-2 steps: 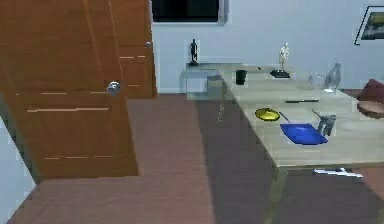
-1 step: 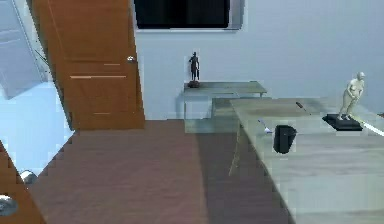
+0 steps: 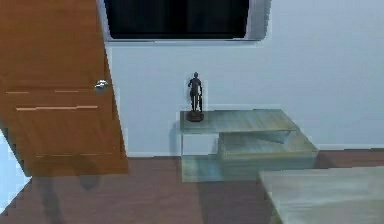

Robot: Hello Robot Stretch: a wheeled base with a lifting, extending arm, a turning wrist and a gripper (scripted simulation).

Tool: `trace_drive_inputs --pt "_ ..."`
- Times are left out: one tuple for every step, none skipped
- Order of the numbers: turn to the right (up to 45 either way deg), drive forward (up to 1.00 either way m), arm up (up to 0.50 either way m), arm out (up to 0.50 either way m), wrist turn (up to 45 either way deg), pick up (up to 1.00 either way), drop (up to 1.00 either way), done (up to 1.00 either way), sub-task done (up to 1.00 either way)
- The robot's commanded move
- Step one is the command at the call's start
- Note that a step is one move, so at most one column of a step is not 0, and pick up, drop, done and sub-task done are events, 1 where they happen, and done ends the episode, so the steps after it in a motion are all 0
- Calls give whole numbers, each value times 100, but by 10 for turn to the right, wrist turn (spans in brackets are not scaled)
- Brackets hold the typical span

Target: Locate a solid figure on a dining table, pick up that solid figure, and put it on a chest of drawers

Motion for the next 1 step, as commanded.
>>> trace_drive_inputs --pt "-180 0 0 0 0 0 0 0 0"
